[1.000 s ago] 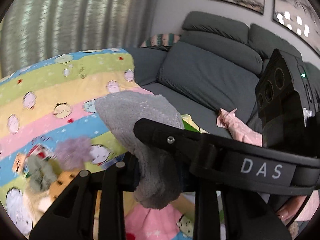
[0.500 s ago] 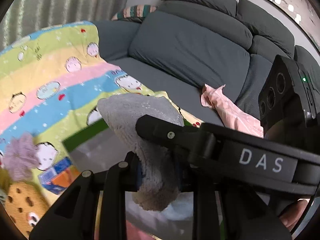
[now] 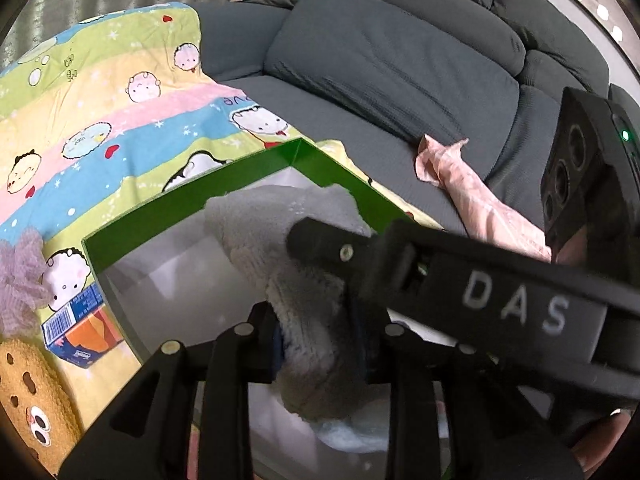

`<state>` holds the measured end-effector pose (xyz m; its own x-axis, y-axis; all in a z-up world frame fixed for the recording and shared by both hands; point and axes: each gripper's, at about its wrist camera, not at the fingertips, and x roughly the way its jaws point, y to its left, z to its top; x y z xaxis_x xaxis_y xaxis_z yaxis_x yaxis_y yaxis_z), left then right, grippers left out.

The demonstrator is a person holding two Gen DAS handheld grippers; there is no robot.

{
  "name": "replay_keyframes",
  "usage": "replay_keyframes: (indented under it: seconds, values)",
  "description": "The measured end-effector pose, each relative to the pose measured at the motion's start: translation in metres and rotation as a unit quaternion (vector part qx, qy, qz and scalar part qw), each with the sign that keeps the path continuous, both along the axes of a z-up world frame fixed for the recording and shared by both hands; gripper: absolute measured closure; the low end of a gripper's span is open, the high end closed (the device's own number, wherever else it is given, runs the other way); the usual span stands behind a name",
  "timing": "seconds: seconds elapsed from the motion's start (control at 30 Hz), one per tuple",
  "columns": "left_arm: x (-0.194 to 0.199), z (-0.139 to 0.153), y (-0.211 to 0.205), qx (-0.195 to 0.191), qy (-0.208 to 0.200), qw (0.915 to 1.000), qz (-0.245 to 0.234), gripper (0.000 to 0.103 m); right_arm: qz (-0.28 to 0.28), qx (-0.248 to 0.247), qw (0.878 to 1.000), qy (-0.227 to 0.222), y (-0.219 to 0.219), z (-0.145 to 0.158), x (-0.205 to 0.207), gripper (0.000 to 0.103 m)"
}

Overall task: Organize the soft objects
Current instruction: 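Carry the grey cloth in the right gripper into the box and release, then move the right gripper back over the quilt to the cookie plush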

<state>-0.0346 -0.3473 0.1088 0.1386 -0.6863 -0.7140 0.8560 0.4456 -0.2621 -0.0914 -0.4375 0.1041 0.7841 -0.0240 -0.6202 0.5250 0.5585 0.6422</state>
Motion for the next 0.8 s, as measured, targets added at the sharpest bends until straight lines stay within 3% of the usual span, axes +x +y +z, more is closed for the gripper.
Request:
replay_keyframes:
  seconds: [0.1,0.17,0.27,0.43,0.6,0.7,0.77,0.8]
  values:
    - [-0.002,0.003,0.003,0.006,-0.014,0.9998,0.009,0.057,-0.021,-0.007,1.000,0.007,-0.002,0.002,-0.005,0.056]
    - [-0.003,0.009,0.010,0.001,-0.014,0.9999,0.009,0.044,-0.035,-0.015,0.999,0.013,-0.004,0.005,-0.010,0.031]
    - [-0.005,0.019,0.023,-0.006,-0.021,0.9995,0.022,0.019,-0.057,-0.037,0.998,0.009,-0.004,0.012,-0.021,0.026]
    - [-0.011,0.036,0.054,-0.003,-0.043,0.9976,0.055,0.017,-0.060,-0.057,0.996,-0.027,0.002,0.030,-0.040,0.021]
    - [-0.013,0.044,0.102,0.014,-0.066,0.9922,0.105,0.014,-0.021,-0.078,0.994,-0.070,0.020,0.051,-0.044,0.011]
    - [-0.010,0.045,0.144,0.015,-0.069,0.9859,0.152,0.012,0.011,-0.090,0.993,-0.077,0.038,0.064,-0.037,0.009]
    - [-0.007,0.041,0.174,0.015,-0.066,0.9807,0.183,0.002,0.036,-0.098,0.992,-0.076,0.056,0.071,-0.032,0.006]
    - [-0.005,0.038,0.193,0.015,-0.064,0.9765,0.205,0.001,0.052,-0.095,0.991,-0.080,0.067,0.073,-0.029,0.004]
